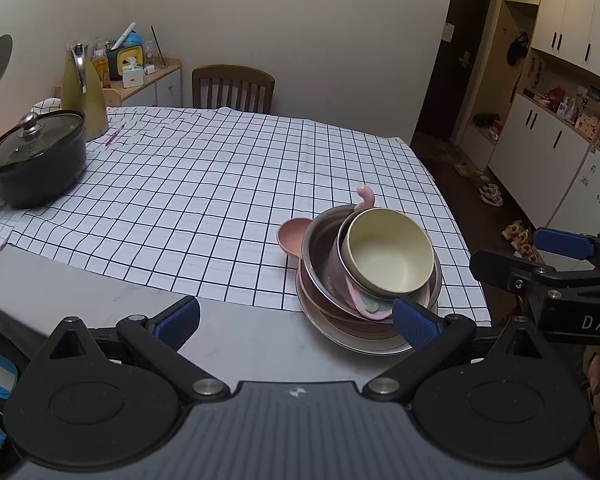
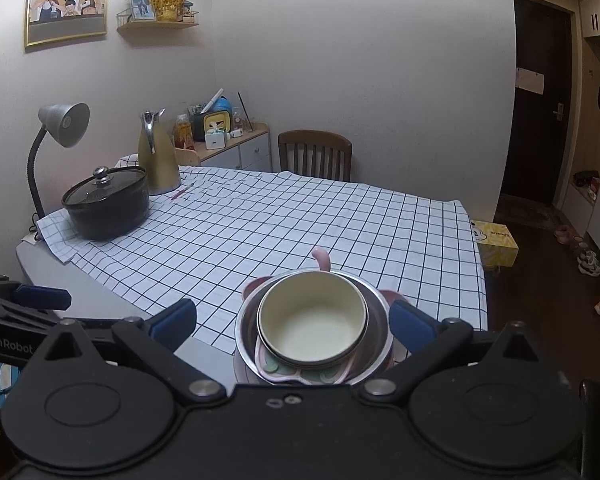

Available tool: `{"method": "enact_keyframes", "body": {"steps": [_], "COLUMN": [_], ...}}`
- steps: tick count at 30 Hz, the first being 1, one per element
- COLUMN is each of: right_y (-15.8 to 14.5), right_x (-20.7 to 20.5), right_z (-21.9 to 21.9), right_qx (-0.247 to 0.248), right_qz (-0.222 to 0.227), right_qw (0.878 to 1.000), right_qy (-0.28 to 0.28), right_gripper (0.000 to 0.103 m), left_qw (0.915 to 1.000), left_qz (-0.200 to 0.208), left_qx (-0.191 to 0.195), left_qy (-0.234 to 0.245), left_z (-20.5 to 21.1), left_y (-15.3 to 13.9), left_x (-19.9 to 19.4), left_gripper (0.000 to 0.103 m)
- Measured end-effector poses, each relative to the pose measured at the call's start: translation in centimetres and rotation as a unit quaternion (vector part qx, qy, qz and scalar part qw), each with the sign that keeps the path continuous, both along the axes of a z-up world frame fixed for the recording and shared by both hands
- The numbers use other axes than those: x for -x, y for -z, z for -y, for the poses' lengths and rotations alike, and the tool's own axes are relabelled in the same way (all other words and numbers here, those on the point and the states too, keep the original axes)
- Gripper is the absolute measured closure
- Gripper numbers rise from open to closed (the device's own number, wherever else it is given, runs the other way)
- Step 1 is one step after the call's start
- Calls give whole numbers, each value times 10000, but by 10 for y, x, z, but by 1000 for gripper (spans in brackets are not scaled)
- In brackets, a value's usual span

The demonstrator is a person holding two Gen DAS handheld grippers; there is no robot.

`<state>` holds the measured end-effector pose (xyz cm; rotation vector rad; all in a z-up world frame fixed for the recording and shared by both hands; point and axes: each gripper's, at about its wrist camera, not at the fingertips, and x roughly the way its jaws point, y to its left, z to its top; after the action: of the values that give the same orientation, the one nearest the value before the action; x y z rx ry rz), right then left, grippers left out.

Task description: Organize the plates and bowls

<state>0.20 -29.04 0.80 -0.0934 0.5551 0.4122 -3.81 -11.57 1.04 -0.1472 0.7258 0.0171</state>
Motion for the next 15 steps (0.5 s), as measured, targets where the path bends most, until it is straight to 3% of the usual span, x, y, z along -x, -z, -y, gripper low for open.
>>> {"method": "enact_keyframes", "body": {"steps": [15], "right_y": [3], "right_x": [-4], "right_z": [-4], "right_qx": [27], "right_qz": [-134], "right_qw": [9999], "right_qy": [-3], "right_gripper": [0], "left_qw": [10000], "left_qz": [-14], "left_qx": [-14], "left_qy": [20], "left_z": [0], "left_y": [2], "left_x": [-6], "left_gripper": [0]}}
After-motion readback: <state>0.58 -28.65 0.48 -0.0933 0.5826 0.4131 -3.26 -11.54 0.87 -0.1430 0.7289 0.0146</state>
